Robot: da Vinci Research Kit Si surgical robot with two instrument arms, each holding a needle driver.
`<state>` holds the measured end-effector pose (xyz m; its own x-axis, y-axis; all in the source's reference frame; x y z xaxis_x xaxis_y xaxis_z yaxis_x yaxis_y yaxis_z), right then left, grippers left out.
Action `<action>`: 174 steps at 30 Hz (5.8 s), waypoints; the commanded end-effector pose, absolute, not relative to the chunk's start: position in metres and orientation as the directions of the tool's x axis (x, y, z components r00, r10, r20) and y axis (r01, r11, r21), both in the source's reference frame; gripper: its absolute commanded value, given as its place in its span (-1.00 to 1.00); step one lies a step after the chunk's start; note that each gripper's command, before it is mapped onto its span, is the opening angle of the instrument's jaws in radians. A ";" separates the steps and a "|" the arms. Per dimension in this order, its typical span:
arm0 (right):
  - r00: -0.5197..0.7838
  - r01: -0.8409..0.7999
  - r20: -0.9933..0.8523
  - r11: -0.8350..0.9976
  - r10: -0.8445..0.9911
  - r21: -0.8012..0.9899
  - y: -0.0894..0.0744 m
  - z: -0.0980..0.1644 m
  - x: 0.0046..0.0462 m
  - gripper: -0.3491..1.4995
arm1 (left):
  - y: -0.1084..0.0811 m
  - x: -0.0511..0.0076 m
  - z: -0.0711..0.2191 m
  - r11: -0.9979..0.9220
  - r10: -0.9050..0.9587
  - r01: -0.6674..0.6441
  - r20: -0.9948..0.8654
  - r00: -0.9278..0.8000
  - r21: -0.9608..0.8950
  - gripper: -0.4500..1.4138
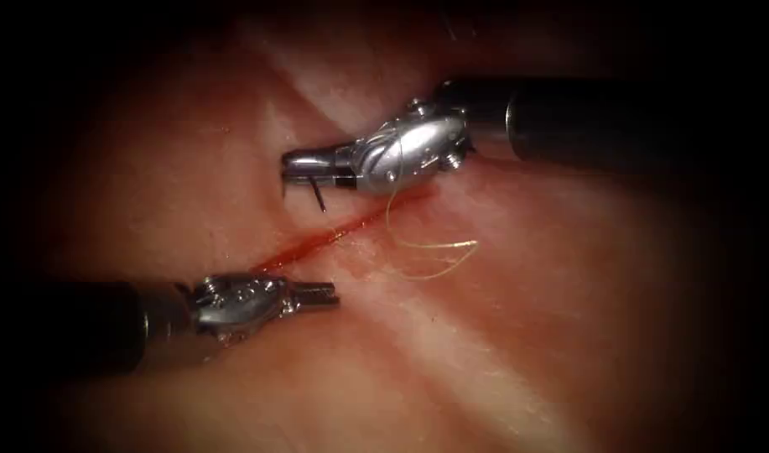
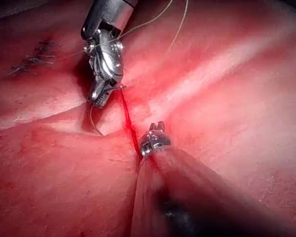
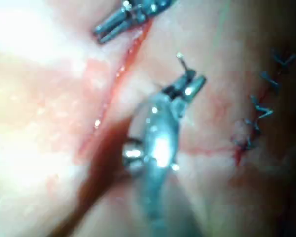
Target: Wound Closure
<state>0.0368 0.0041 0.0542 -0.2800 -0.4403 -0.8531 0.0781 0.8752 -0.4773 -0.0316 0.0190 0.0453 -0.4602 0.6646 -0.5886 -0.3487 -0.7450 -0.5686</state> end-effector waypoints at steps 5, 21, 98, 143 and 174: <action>-0.290 0.122 -0.859 0.874 -0.422 -0.471 0.003 0.055 0.0378 -1.00 | 0.019 -0.0322 0.046 -0.745 0.664 -0.348 -0.589 -0.460 -0.569 -0.46; -0.236 0.208 -0.934 0.925 -0.268 -0.318 0.003 0.058 0.0382 -1.00 | 0.019 -0.0321 0.046 -0.749 0.659 -0.337 -0.593 -0.462 -0.570 -0.53; 0.071 0.510 -0.988 0.847 0.135 0.152 -0.001 0.060 0.0389 -1.00 | 0.017 -0.0312 0.047 -0.765 0.639 -0.354 -0.573 -0.513 -0.538 -0.57; -0.006 0.321 -1.000 0.947 0.019 0.016 0.003 0.058 0.0396 -1.00 | 0.017 -0.0314 0.048 -0.768 0.636 -0.355 -0.570 -0.520 -0.533 -0.58; -0.148 0.228 -0.973 0.951 -0.179 -0.210 0.004 0.056 0.0383 -1.00 | 0.017 -0.0311 0.048 -0.769 0.635 -0.353 -0.571 -0.521 -0.533 -0.58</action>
<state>0.0375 0.0035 0.0557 -0.1455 -0.1773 -0.9733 0.2285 0.9512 -0.2074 -0.0306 0.0171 0.0473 -0.5213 0.6340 -0.5711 -0.3525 -0.7695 -0.5325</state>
